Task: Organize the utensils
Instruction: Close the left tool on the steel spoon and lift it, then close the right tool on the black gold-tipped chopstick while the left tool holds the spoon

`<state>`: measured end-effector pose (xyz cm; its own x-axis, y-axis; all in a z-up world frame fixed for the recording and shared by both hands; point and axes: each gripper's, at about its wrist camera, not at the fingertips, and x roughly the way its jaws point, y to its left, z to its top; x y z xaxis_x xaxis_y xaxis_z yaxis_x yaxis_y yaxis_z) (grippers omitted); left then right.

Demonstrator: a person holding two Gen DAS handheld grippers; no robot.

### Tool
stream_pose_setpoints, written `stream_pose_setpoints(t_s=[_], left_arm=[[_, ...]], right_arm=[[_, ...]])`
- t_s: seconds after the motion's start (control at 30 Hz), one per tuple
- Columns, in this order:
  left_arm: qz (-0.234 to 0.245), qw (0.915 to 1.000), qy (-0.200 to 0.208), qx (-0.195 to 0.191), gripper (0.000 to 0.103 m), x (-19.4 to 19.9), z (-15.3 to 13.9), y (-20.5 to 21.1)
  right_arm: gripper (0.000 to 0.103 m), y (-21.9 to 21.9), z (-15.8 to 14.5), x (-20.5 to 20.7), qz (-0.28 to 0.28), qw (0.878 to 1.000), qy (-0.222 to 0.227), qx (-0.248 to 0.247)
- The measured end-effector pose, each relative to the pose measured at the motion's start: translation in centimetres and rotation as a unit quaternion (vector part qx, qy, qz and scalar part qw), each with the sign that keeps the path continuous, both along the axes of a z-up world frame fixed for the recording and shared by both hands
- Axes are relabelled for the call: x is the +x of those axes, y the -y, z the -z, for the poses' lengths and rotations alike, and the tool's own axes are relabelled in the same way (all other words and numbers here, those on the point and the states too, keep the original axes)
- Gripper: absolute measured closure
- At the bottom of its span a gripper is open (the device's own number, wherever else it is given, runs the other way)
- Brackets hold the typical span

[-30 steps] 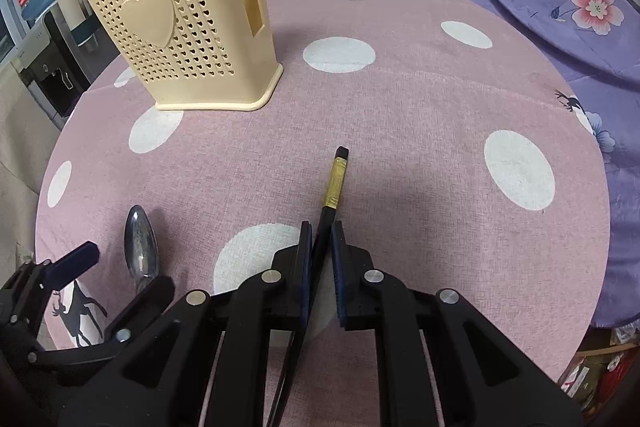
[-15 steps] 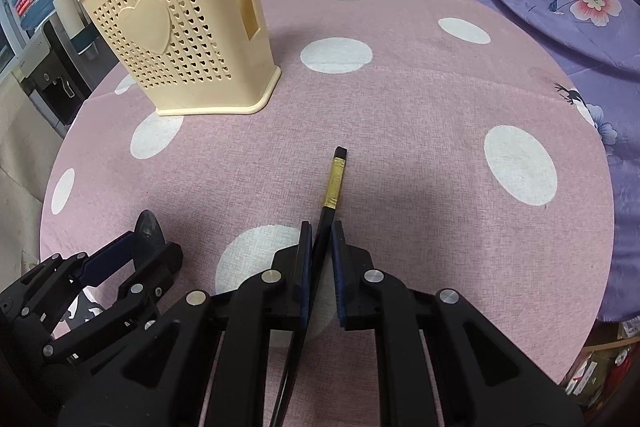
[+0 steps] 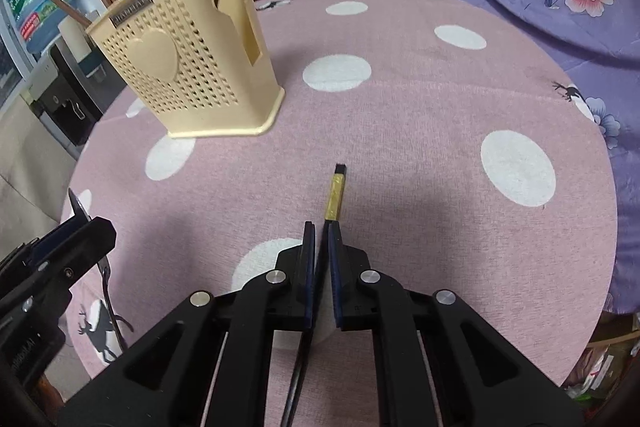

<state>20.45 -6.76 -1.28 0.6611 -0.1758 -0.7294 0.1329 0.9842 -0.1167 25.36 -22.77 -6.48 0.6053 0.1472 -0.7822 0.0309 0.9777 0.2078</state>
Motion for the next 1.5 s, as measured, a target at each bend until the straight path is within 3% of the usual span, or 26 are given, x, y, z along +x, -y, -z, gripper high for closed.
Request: stream_pose_setpoints(t_s=[0.3, 0.53, 0.73, 0.77, 0.83, 0.87, 0.9, 0.93, 1.0, 1.23, 1.5], left_arm=[[-0.004, 0.9989, 0.042, -0.021, 0.067, -1.3, -3.1, -2.4], [-0.006, 0.9979, 0.057, -0.031, 0.067, -1.8, -4.0, -3.0], [-0.006, 0.9973, 0.063, -0.037, 0.067, -2.0, -4.3, -3.2], [-0.006, 0.9973, 0.063, -0.036, 0.067, -2.0, -4.3, -3.2], [-0.006, 0.9974, 0.062, -0.036, 0.067, -2.0, -4.2, -3.3], [-0.006, 0.9974, 0.062, -0.037, 0.067, -2.0, -4.1, -3.3], [-0.006, 0.9974, 0.062, -0.037, 0.067, -2.1, -4.1, -3.4], [-0.007, 0.9973, 0.062, -0.037, 0.067, -2.1, -4.1, -3.5], [-0.007, 0.9973, 0.061, -0.040, 0.067, -2.1, -4.1, -3.7], [-0.008, 0.9973, 0.061, -0.040, 0.067, -2.1, -4.1, -3.7], [-0.006, 0.9974, 0.059, -0.041, 0.067, -2.2, -4.1, -3.6]], right_arm=[[0.099, -0.6, -5.2, -2.5, -0.017, 0.997, 0.071, 0.033], [0.100, -0.5, -8.4, -4.6, -0.025, 0.992, 0.110, 0.058], [0.100, -0.6, -8.7, -4.6, -0.024, 0.994, 0.109, 0.016], [0.098, -0.5, -8.2, -4.3, -0.020, 0.995, 0.098, 0.009], [0.072, -0.3, -7.0, -3.7, -0.010, 0.997, 0.076, -0.002], [0.046, -0.3, -6.4, -3.6, -0.006, 0.997, 0.073, -0.001], [0.043, -0.4, -5.8, -3.5, -0.003, 0.997, 0.072, -0.008], [0.043, -0.7, -5.2, -3.4, -0.001, 0.997, 0.068, -0.021], [0.056, -1.4, -3.9, -2.8, 0.000, 0.998, 0.044, -0.050], [0.072, -2.1, 0.8, -0.9, 0.004, 0.998, -0.017, -0.060], [0.082, -2.6, 1.4, 1.1, 0.021, 0.997, -0.019, -0.071]])
